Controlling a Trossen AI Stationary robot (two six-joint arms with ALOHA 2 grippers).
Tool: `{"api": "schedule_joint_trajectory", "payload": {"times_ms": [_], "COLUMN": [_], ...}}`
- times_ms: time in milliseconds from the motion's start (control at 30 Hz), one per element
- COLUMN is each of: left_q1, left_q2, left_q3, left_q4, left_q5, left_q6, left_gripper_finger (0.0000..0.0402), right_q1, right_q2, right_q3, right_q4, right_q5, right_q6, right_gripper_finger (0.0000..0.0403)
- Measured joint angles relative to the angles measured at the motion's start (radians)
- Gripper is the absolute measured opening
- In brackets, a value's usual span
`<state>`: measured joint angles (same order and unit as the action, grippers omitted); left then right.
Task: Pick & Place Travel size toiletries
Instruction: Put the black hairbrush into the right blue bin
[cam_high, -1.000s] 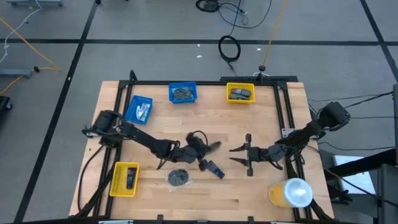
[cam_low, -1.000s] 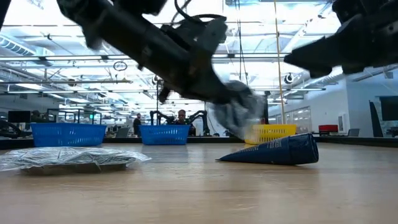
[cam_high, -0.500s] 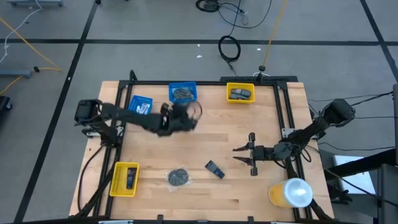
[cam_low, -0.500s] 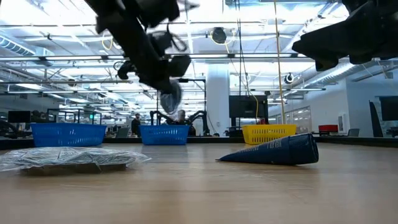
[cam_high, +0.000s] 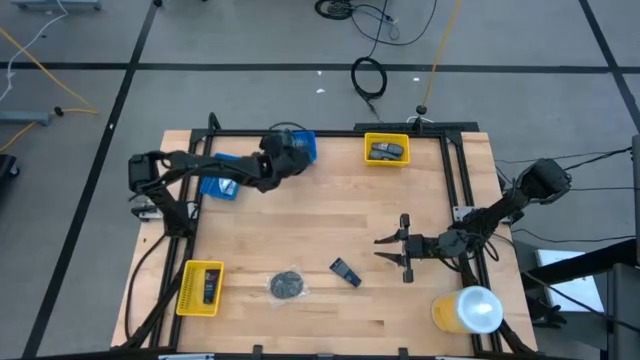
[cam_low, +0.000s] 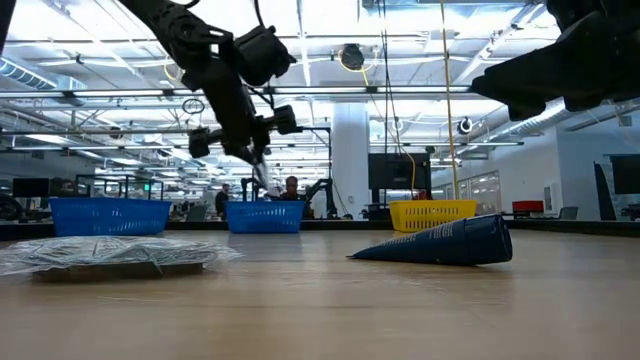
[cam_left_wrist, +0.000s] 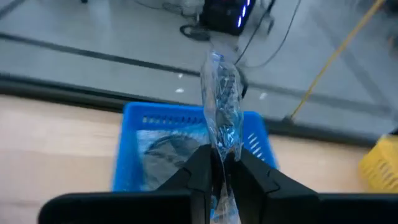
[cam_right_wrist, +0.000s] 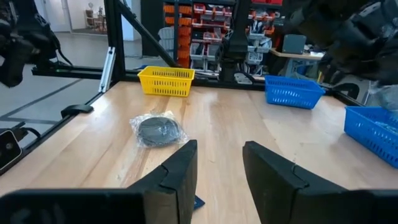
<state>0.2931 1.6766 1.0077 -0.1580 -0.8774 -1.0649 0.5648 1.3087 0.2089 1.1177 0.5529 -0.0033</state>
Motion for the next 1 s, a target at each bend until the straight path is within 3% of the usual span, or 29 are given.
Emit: {"api": "schedule_joint_trajectory", "payload": {"times_ms": [267,500,800,1000], "left_q1": [-0.036,-0.041,-0.003,0.021], "left_q2": [0.110,0.138,0.138,0.138], "left_q3": [0.000,0.000,0.000,0.000], "left_q4": [0.086,0.086,0.134,0.175], "left_q5": [-0.099,-0.141,-0.089,0.013], "left_q6": [-0.282,-0.462,-0.454,-0.329], "left_gripper_finger": [0.0030,0.0059,0.0106,0.0149], "right_q1": [0.000,0.000,0.000,0.000], "right_q2": [0.000,0.001,0.001,0.001], "right_q3": [0.000,0.000,0.000,0.000], "right_q4": [-0.001,-0.002,-0.002,-0.002], "right_q5": [-0.003,-0.004,-0.004,-0.004], "right_q6": [0.028,0.027,0.026,0.026], "right_gripper_finger": [0.0119,0.0118,0.0118,0.0117]}}
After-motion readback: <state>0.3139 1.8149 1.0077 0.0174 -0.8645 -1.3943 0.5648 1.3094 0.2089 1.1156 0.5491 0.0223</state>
